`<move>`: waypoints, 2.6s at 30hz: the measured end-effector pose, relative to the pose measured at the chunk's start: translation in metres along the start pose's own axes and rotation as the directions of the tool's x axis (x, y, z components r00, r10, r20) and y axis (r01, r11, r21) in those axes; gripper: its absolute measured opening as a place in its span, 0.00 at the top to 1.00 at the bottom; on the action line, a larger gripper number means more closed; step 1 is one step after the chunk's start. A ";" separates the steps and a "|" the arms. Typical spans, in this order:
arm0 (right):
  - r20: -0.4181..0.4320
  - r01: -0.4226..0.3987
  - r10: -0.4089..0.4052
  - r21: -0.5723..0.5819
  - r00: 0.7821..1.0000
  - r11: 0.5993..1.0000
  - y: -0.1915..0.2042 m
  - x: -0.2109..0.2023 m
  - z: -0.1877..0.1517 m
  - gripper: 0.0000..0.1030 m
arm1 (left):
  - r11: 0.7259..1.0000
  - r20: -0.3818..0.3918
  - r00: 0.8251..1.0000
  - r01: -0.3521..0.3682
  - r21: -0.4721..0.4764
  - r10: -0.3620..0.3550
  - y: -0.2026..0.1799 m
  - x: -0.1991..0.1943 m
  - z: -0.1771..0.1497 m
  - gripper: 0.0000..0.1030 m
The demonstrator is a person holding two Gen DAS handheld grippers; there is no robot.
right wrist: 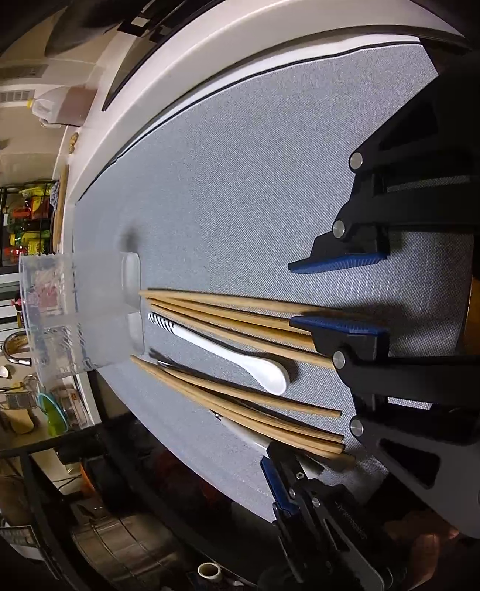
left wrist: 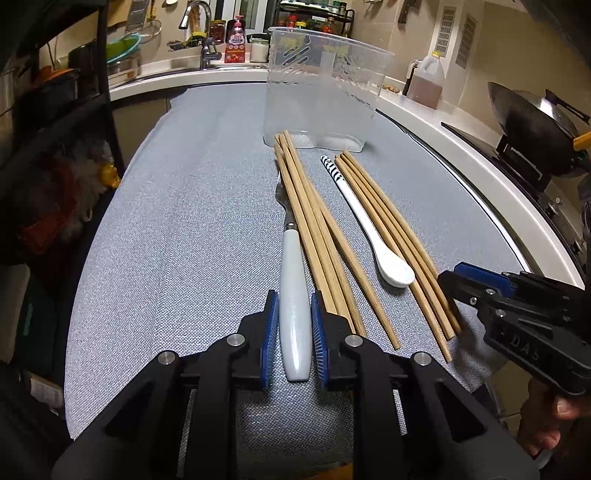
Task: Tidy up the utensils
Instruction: 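Grasp the white-handled fork with the left tool while the right tool grasps a chopstick, then lift the fork with the left tool while the right tool carries the chopstick to the container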
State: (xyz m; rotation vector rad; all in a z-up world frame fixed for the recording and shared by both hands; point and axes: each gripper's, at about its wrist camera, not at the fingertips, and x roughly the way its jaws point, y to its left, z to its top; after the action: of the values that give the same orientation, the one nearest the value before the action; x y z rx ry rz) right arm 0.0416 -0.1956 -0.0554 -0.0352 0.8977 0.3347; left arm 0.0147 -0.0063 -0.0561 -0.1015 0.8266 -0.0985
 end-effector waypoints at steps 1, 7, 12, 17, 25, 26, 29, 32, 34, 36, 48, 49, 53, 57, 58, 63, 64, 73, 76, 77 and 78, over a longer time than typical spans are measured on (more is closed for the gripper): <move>0.000 0.007 -0.007 -0.010 1.000 1.000 0.001 0.000 0.000 0.76 | 1.000 -0.001 1.000 0.000 0.000 0.000 0.000 0.000 0.001 0.82; 0.001 0.067 -0.067 0.023 0.998 0.997 -0.007 -0.001 0.002 0.95 | 0.999 0.009 0.999 -0.042 0.000 0.042 0.002 0.000 0.001 0.83; -0.009 0.124 -0.123 0.081 0.992 0.989 -0.023 -0.001 0.005 0.94 | 0.997 0.014 0.997 -0.079 -0.009 0.079 0.006 -0.001 0.003 0.83; -0.006 0.129 -0.129 0.066 0.992 0.989 -0.020 0.000 0.003 0.88 | 0.996 0.013 0.996 -0.089 -0.002 0.089 0.005 0.000 0.004 0.82; 0.001 0.130 -0.130 0.084 0.991 0.988 -0.021 -0.001 0.001 0.87 | 0.995 0.023 0.995 -0.099 0.001 0.099 0.003 0.000 0.002 0.82; 0.000 0.125 -0.126 0.089 0.992 0.988 -0.022 0.000 0.002 0.87 | 0.995 0.024 0.995 -0.101 0.003 0.101 0.003 0.000 0.002 0.82; 0.001 0.121 -0.122 0.093 0.993 0.988 -0.024 0.000 0.002 0.90 | 0.995 0.027 0.995 -0.101 0.000 0.101 0.003 0.000 0.001 0.82; 0.001 0.116 -0.117 0.091 0.993 0.989 -0.024 0.000 0.002 0.94 | 0.995 0.028 0.995 -0.101 0.000 0.101 0.003 -0.001 0.001 0.82; 0.002 0.117 -0.118 0.086 0.993 0.989 -0.023 0.000 0.002 0.94 | 0.995 0.028 0.994 -0.103 0.003 0.102 0.002 -0.001 0.000 0.82; 0.001 0.114 -0.115 0.087 0.993 0.990 -0.023 0.001 0.003 0.94 | 0.994 0.029 0.994 -0.110 0.016 0.109 0.001 -0.001 0.001 0.83; 0.147 0.139 -0.145 0.049 0.978 0.989 -0.013 -0.040 0.016 0.95 | 0.988 0.165 0.977 -0.148 0.051 0.138 -0.003 -0.035 0.010 0.83; 0.160 0.142 -0.148 0.044 0.976 0.989 -0.011 -0.045 0.017 0.95 | 0.987 0.180 0.974 -0.152 0.049 0.141 -0.003 -0.039 0.012 0.83; 0.229 0.167 -0.165 0.014 0.959 0.986 -0.002 -0.067 0.024 0.95 | 0.985 0.228 0.962 -0.166 0.052 0.150 -0.002 -0.050 0.019 0.83; 0.279 0.186 -0.185 0.022 0.942 0.982 -0.001 -0.088 0.032 0.95 | 0.986 0.242 0.961 -0.155 0.055 0.137 0.001 -0.056 0.025 0.83; 0.293 0.188 -0.189 0.033 0.937 0.982 -0.002 -0.094 0.035 0.95 | 0.987 0.243 0.961 -0.149 0.055 0.131 0.001 -0.058 0.027 0.83; 0.351 0.192 -0.204 0.069 0.914 0.979 -0.005 -0.116 0.045 0.95 | 0.987 0.275 0.954 -0.144 0.067 0.121 0.005 -0.070 0.036 0.83; 0.360 0.189 -0.204 0.077 0.910 0.979 -0.005 -0.120 0.048 0.95 | 0.988 0.277 0.954 -0.140 0.068 0.116 0.005 -0.071 0.039 0.83; 0.390 0.166 -0.173 0.052 0.904 0.985 -0.007 -0.131 0.079 0.95 | 0.992 0.309 0.947 -0.110 0.062 0.085 0.011 -0.079 0.068 0.84; 0.377 0.154 -0.154 0.032 0.913 0.988 -0.008 -0.126 0.090 0.95 | 0.992 0.325 0.943 -0.105 0.066 0.078 0.011 -0.081 0.084 0.84; 0.375 0.152 -0.151 0.029 0.915 0.988 -0.009 -0.125 0.093 0.95 | 0.993 0.327 0.942 -0.101 0.067 0.074 0.012 -0.081 0.089 0.84; 0.371 0.147 -0.147 0.029 0.917 0.989 -0.008 -0.124 0.095 0.95 | 0.993 0.328 0.942 -0.093 0.067 0.066 0.013 -0.081 0.096 0.84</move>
State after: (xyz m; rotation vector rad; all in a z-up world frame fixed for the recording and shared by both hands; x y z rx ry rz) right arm 0.0456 -0.2208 0.0987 -0.0370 0.5131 0.1904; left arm 0.0315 0.0215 0.0660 -0.0062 0.4942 -0.0376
